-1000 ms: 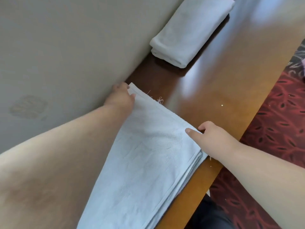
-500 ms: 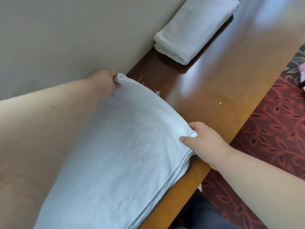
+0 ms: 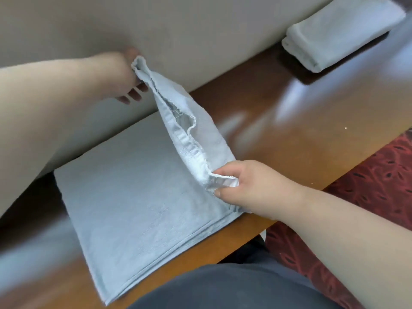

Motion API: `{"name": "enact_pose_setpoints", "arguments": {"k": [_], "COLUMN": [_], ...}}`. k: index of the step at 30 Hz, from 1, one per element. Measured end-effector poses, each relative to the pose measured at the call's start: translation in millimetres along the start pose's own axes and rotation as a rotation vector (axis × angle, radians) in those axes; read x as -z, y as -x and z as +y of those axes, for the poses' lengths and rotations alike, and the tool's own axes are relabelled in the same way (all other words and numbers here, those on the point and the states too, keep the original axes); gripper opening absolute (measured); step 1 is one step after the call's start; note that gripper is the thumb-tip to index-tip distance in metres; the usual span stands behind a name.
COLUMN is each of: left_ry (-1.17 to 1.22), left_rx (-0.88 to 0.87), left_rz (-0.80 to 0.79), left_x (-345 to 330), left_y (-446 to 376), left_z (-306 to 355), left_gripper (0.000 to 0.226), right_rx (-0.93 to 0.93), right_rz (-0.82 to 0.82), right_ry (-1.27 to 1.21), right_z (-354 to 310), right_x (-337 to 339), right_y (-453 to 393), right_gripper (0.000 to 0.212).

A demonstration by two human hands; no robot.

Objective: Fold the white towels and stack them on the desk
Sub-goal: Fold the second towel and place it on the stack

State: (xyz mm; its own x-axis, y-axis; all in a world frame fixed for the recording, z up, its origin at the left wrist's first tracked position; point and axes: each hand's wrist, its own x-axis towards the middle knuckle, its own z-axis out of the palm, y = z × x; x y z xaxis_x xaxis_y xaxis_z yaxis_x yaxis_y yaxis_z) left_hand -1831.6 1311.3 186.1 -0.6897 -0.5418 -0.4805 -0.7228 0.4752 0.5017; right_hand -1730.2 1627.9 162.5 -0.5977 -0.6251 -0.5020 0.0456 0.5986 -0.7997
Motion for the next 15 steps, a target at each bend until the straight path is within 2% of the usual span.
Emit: {"name": "enact_pose_setpoints", "arguments": {"k": [2, 5, 10, 12, 15], "left_ry": [0.125, 0.355, 0.725, 0.701, 0.506], "left_rx": [-0.049, -0.120, 0.051, 0.075, 0.032], "left_rz": [-0.042, -0.166, -0.330, -0.292, -0.173], "left_x": [25.5, 48.8, 85.6, 94.0, 93.8], "left_y": [12.6, 33.7, 38.7, 38.0, 37.5], "left_z": [-32.6, -86.1, -154.4, -178.7, -225.1], "left_gripper": [0.020, 0.030, 0.032, 0.025, 0.019], "right_rx": [0.041, 0.084, 0.176, 0.218, 0.252], "right_rz": [-0.037, -0.075, -0.140, -0.161, -0.225], "right_ry": [0.134, 0.259, 0.374, 0.427, 0.440], "right_z": [-15.6, -34.9, -64.7, -72.6, -84.3], "right_x": [-27.2, -71.4, -136.9, -158.9, -188.1], "right_y": [1.9, 4.2, 2.8, 2.5, 3.8], "right_gripper": [0.032, 0.034, 0.043, 0.044, 0.043]}}
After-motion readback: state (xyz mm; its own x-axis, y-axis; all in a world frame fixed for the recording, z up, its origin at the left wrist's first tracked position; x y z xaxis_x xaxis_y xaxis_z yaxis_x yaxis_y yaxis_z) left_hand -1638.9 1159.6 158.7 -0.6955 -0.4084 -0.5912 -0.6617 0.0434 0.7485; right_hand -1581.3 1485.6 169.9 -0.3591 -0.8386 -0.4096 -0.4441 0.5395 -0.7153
